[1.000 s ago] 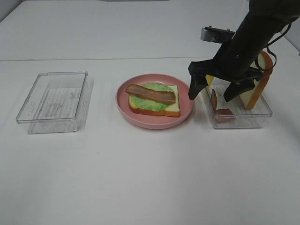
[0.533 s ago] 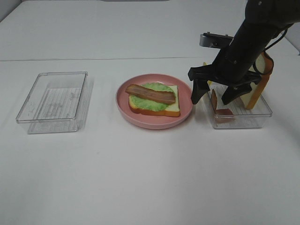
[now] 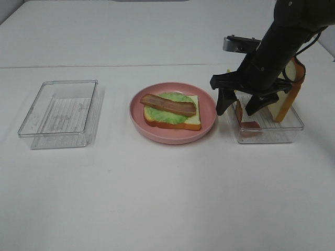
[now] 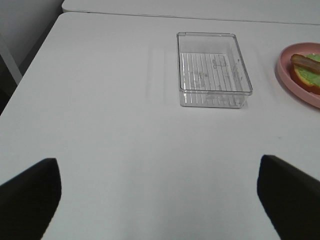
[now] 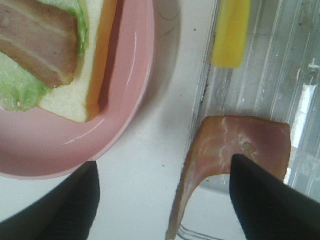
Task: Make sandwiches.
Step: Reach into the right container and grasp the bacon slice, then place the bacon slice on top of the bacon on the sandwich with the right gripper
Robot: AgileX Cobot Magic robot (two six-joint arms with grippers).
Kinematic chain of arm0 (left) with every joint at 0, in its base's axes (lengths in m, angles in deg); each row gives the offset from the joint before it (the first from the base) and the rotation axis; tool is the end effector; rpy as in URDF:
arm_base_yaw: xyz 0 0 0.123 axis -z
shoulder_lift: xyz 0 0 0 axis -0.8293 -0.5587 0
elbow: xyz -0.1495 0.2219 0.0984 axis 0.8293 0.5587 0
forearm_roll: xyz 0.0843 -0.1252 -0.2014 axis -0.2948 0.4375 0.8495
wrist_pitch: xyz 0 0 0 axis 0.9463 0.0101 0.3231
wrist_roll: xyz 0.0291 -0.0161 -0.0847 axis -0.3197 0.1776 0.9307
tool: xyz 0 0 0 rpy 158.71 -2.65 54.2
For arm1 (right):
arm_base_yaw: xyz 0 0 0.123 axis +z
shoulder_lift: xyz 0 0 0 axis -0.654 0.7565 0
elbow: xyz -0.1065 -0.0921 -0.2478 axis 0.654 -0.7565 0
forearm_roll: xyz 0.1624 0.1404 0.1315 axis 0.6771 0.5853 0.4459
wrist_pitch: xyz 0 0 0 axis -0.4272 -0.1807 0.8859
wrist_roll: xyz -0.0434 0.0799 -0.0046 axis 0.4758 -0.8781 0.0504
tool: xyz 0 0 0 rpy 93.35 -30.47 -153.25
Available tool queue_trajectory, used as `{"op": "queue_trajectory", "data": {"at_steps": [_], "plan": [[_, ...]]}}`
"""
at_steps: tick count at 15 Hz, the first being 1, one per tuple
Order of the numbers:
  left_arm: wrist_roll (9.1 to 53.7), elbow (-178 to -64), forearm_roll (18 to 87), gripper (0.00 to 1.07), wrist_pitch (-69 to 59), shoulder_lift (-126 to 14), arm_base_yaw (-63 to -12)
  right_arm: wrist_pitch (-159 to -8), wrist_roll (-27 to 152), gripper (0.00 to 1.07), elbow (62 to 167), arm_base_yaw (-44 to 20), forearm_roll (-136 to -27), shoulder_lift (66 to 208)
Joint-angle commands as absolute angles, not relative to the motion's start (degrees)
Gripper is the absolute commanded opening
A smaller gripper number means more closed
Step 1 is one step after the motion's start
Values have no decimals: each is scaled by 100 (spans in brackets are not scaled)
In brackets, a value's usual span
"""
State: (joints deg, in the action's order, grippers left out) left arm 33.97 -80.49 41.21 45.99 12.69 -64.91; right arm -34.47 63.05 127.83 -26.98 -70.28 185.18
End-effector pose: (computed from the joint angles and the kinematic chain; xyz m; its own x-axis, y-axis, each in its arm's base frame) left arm -0.0079 -0.0061 0.2813 -0.4423 -0.0766 -0.8936 -0.1107 0.9934 -0.0304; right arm 0.3957 0.1111 0.1598 -0.9554 -0.1816 -0.2331 -0.2201 0.9637 0.1514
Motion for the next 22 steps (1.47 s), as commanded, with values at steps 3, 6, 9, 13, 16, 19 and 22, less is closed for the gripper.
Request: {"op": "queue_trajectory", "data": {"at_steps": [3, 6, 9, 13, 16, 19, 22], "plan": [[3420, -8038, 4150, 100, 4565, 1389, -6503, -3407, 6270, 70, 12806, -2680, -7056, 18536], [3420, -8038, 4150, 100, 4565, 1389, -6503, -3402, 6207, 43, 12806, -2680, -7056, 18536], [3420, -8038, 4150, 100, 4565, 1389, -6503, -3367, 6207, 8, 12806, -2680, -7056, 18536], [3420, -8038, 4150, 100, 4565, 1389, -6503, -3270, 6207, 0, 12806, -2680, -7056, 18524], [3420, -8038, 4150, 100, 4565, 1389, -6503, -3012, 6207, 0, 12915, -2680, -7028, 18329], [3420, -8038, 4150, 100, 4565, 1389, -6503, -2903, 6207, 0, 13150, -2680, -6501, 17739], [3420, -8038, 4150, 100, 4565, 1389, -6503, -2897, 6511, 0, 13482, -2652, -5332, 17458]]}}
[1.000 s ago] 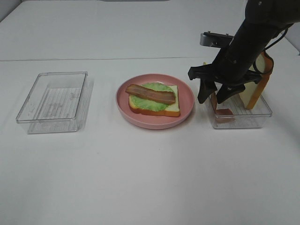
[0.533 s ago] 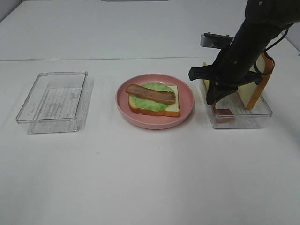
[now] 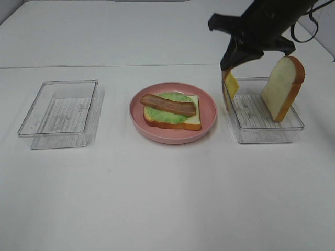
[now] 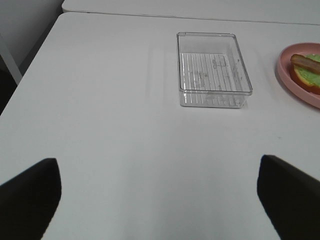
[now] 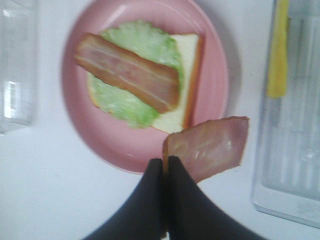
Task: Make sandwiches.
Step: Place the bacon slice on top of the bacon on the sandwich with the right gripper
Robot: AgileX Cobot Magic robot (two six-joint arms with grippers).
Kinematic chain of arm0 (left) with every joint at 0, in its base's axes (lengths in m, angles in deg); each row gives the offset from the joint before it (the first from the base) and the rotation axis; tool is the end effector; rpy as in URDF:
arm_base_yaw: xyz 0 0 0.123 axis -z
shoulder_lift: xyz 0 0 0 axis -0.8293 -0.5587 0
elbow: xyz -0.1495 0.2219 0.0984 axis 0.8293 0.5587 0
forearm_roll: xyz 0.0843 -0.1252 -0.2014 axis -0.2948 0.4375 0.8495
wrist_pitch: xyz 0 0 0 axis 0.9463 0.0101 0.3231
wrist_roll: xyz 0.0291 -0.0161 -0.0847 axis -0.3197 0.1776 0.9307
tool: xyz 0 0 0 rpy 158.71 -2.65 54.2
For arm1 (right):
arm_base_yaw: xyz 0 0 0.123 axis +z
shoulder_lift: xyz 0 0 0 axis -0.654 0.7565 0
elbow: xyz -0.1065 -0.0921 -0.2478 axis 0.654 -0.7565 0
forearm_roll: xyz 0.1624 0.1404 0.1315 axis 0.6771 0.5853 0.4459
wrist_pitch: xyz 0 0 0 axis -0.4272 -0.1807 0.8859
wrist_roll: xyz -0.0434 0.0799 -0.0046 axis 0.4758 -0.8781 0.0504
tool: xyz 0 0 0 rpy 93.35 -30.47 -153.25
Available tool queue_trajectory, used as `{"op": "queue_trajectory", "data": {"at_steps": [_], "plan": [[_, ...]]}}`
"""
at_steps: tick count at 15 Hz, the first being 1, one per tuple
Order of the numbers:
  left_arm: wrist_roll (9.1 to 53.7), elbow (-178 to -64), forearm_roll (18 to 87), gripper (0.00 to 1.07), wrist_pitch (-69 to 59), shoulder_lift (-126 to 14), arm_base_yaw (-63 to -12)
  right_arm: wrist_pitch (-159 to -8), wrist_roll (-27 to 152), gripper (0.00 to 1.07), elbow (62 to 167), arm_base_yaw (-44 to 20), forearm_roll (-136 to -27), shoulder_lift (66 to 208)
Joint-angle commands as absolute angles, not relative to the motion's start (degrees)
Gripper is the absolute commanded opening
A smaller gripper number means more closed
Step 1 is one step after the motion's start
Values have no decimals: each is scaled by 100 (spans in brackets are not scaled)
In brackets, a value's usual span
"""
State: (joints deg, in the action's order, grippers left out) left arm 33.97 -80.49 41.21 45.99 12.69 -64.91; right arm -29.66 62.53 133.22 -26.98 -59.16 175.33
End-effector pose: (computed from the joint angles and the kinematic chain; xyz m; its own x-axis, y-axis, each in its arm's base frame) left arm -0.0079 -0.0061 0.2813 -0.4423 -0.0766 -0.8936 -0.1107 0.9934 -0.0304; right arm 0.3874 0.1235 0.2569 -0.9218 -0.0515 -0.3843 -0.1937 0.9197 0.3414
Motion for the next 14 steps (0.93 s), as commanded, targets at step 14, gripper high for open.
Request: {"op": "queue_trajectory", "data": {"at_steps": [14], "plan": [[3420, -8038, 4150, 100, 4565, 1389, -6503, -3579, 7433, 0, 14594, -1196, -3997, 19005]]}}
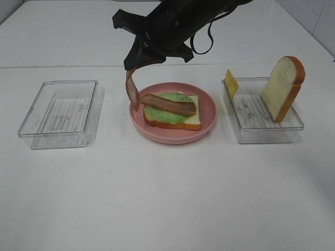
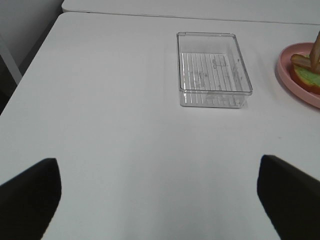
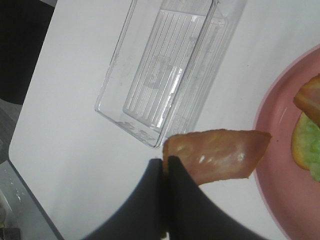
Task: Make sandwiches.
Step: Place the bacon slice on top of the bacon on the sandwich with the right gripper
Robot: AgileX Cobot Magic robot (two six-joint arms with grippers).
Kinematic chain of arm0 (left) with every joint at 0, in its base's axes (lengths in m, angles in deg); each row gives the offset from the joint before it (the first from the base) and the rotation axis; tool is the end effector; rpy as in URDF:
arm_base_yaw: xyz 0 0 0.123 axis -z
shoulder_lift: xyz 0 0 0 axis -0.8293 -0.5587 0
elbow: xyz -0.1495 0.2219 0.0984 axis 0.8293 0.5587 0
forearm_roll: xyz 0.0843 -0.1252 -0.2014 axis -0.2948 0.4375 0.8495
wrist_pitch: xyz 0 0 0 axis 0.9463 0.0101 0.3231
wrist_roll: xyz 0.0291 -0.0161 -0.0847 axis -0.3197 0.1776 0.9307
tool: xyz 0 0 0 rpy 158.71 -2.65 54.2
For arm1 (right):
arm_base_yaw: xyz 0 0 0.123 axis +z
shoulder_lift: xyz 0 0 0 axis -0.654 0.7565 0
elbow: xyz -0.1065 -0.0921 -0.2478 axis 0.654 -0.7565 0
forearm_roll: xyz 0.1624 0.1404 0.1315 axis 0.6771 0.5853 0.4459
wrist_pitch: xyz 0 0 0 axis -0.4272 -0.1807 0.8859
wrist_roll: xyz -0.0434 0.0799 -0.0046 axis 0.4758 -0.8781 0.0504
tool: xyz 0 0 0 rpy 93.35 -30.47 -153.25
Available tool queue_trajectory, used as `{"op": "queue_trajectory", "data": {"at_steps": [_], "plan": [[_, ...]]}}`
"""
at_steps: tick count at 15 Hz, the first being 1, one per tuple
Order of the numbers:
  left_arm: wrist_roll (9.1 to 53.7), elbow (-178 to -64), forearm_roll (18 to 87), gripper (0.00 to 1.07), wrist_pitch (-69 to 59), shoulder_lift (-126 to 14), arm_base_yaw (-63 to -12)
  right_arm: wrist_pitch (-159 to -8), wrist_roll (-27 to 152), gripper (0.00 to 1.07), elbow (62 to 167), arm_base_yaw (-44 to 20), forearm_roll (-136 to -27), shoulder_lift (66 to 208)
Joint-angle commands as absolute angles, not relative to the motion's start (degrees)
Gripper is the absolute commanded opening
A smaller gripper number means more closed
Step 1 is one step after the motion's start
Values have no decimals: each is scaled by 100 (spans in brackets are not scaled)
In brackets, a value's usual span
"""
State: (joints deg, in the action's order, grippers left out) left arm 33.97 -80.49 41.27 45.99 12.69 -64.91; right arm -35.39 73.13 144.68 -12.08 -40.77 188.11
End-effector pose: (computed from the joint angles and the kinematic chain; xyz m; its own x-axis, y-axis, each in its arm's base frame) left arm -0.0079 -0.0062 0.2813 -0.4423 -0.0771 -0.8936 -0.1101 0.9934 -0.0312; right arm 0.3901 0.2623 0.2312 -0.8681 -0.1886 -0.4591 -0.4368 0.7295 0.5263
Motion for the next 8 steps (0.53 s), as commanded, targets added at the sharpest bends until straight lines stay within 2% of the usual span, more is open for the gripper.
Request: {"op": "queue_trajectory", "data": {"at_steps": [1, 4, 8], "plan": [[3420, -8038, 4150, 100, 4565, 1389, -6503, -3591, 7433, 0, 14640, -1214, -4003, 19131], [3420, -8038, 4150, 100, 4565, 1389, -6503, -3831, 7433, 0, 14640, -1214, -4472, 19378], [3420, -8038, 4150, 100, 4565, 1389, -6503, -4020, 7027, 0, 14640, -1231, -5974, 19412]]}}
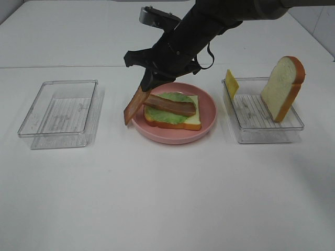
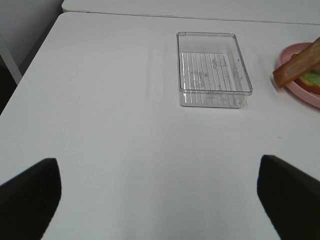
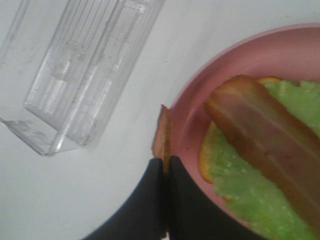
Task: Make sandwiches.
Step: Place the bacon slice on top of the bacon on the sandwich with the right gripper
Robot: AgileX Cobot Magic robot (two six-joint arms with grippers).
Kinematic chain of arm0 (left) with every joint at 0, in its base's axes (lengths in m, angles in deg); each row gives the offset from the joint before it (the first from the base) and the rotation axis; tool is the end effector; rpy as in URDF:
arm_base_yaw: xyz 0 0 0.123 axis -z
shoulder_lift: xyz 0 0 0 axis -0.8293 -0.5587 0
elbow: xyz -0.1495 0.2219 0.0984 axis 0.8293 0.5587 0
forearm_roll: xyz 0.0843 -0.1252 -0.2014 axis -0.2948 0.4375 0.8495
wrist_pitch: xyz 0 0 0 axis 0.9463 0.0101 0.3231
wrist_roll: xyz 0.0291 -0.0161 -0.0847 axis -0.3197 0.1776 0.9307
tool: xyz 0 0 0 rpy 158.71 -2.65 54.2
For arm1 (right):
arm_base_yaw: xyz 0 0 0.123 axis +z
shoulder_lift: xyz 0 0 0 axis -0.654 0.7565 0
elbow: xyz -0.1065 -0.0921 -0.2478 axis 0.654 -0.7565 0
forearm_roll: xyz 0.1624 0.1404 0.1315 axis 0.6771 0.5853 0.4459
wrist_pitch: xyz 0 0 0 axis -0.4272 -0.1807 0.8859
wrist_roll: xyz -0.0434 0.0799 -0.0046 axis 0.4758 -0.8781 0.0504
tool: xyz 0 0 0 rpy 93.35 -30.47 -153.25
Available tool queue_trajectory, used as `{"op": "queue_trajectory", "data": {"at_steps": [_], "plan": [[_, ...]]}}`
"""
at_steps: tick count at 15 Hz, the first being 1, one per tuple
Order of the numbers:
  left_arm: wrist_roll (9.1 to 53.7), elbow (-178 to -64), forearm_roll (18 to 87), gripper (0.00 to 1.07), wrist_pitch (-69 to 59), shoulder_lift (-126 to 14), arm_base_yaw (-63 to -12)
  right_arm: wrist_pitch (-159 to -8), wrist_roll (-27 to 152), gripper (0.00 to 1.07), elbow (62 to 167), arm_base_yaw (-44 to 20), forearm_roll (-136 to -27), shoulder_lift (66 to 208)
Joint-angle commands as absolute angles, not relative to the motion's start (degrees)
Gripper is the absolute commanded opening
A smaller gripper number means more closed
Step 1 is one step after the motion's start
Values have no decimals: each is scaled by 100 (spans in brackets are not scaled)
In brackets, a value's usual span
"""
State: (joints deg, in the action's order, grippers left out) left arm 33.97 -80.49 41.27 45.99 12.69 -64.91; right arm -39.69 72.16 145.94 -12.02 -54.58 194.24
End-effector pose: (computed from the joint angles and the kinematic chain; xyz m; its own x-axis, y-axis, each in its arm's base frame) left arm -0.0079 -0.0062 0.2813 -0.4423 -0.0771 -0.8936 -0.1101 0.9934 -0.0312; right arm 0.4101 0.2566 0.1811 -0.8202 -0.3149 -0.4776 -0.4953 0.8086 0.3174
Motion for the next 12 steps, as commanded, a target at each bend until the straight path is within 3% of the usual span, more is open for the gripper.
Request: {"op": "queue_trajectory", "data": {"at_steps": [1, 6, 12], "plan": [[3420, -8038, 4150, 100, 4565, 1389, -6503, -4015, 6918, 0, 14640, -1231, -6186, 19412], [3420, -8038, 4150, 100, 4565, 1389, -6503, -4015, 6076, 0, 14640, -1231, -7841, 19412], [3420, -8038, 4150, 100, 4565, 1389, -6503, -3986, 5852, 0, 14640, -1231, -8254, 19418]]}}
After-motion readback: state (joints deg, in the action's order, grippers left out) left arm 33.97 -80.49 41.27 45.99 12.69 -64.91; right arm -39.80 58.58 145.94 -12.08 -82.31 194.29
